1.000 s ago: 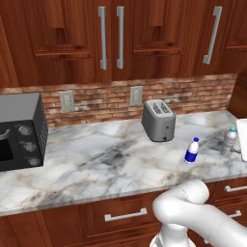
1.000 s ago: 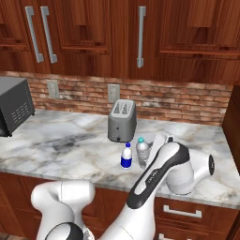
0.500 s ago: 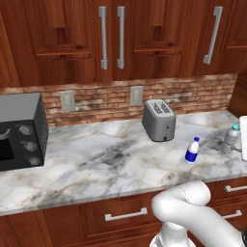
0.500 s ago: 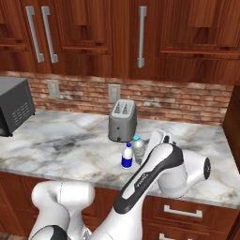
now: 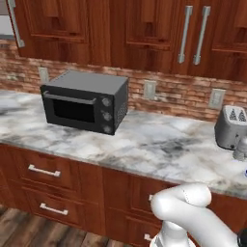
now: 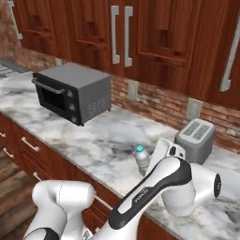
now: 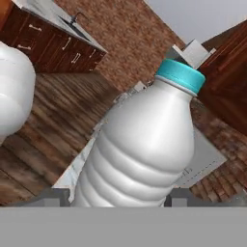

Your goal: Take the bottled waters from the counter and place them in the freezer to freeze. Close the freezer door after placing the bottles.

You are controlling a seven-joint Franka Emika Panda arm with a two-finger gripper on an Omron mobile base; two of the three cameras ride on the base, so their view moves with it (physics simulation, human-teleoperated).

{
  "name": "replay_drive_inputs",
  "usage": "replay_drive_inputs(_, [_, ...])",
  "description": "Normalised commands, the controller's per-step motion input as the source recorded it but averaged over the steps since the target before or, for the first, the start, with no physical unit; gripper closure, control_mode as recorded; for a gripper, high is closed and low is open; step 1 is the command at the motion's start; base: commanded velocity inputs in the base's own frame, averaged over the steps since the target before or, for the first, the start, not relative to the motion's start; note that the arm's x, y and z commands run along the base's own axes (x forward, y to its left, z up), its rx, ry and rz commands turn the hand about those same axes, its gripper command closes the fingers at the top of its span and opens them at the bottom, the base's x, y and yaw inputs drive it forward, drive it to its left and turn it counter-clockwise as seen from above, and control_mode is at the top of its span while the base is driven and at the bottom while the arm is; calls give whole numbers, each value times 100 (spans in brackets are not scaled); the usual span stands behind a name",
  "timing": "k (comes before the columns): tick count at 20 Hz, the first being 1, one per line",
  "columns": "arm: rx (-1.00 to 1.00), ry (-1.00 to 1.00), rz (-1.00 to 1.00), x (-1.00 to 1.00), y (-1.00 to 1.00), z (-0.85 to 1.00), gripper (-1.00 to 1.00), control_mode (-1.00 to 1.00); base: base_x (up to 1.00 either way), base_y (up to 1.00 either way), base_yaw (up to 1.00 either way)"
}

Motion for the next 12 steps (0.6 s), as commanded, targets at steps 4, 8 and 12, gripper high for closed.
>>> replay_drive_inputs(4, [0, 0, 0, 0, 0, 0, 100, 100, 0, 35, 95])
replay_drive_inputs(8, [0, 0, 0, 0, 0, 0, 100, 100, -2, 49, 89])
replay_drive_inputs(12, [0, 0, 0, 0, 0, 0, 100, 100, 0, 54, 81])
